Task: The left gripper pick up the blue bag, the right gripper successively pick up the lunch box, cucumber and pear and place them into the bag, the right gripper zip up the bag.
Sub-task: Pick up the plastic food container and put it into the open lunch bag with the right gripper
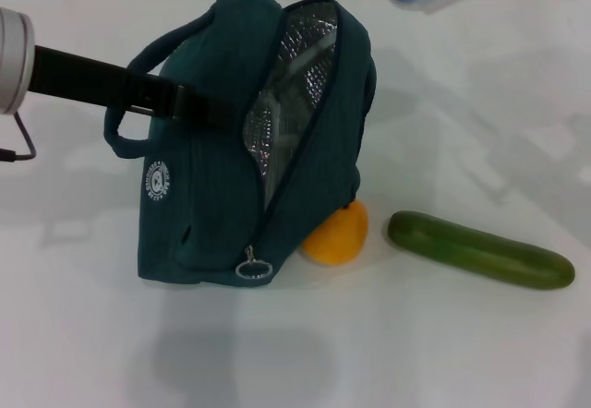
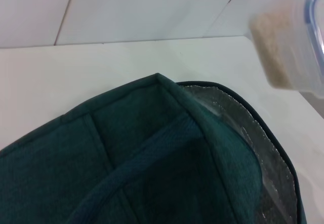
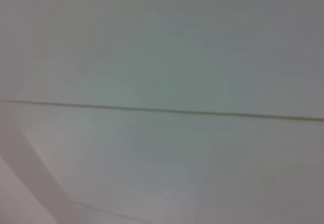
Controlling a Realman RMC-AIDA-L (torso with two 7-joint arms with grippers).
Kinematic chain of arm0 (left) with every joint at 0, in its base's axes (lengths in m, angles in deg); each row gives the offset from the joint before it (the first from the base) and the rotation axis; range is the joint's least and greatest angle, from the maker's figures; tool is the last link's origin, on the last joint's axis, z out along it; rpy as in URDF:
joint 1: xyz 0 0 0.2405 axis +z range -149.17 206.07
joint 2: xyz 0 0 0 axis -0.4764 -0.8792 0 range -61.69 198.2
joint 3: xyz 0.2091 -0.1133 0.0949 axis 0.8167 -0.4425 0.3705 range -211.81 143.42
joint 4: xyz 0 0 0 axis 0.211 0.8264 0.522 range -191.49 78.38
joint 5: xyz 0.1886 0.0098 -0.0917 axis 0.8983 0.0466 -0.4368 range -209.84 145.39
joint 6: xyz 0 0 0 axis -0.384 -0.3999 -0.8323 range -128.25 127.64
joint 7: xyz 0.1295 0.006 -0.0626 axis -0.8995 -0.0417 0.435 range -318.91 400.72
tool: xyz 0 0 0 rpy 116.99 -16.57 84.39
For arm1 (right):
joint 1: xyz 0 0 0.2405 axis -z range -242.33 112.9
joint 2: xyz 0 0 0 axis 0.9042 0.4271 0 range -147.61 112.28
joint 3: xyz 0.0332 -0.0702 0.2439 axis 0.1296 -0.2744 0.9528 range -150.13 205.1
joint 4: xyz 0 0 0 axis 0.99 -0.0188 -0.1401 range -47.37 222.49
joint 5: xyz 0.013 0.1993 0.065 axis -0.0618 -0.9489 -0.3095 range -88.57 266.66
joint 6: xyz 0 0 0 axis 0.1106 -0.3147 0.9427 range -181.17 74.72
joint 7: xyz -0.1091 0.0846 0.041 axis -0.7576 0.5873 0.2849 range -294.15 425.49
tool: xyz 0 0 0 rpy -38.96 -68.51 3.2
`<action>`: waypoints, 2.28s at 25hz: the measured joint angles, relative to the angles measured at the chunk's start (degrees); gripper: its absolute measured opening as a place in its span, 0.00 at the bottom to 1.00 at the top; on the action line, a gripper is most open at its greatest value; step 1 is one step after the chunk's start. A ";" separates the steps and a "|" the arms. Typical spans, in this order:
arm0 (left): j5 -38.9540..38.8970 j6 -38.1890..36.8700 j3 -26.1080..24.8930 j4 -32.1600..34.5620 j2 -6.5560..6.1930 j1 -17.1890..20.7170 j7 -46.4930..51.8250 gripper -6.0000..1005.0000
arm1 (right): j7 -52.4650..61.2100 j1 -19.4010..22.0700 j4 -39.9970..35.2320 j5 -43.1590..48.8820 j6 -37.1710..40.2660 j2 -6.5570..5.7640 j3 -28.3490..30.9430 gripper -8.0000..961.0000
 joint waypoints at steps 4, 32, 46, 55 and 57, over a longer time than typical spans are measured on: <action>-0.03 -0.03 0.48 0.00 -0.11 -0.17 0.00 0.05 | -0.20 -2.16 0.29 0.35 -1.43 0.00 -0.36 0.15; -0.20 0.75 -0.01 -2.52 0.02 -1.67 -2.55 0.05 | -2.43 -8.75 -0.48 0.15 -13.84 0.00 -15.12 0.17; -0.07 1.89 -0.14 -5.98 0.01 -3.04 -5.24 0.05 | -2.85 -5.57 -10.33 -11.81 -22.60 0.01 -36.98 0.17; -0.17 2.75 -0.12 -5.98 0.03 -2.55 -6.16 0.05 | -5.11 -2.49 -16.46 -20.57 -28.47 0.00 -50.30 0.18; -0.16 2.75 -0.12 -6.01 0.04 -2.51 -6.32 0.05 | -5.11 -2.51 -16.58 -20.61 -28.87 0.00 -50.58 0.18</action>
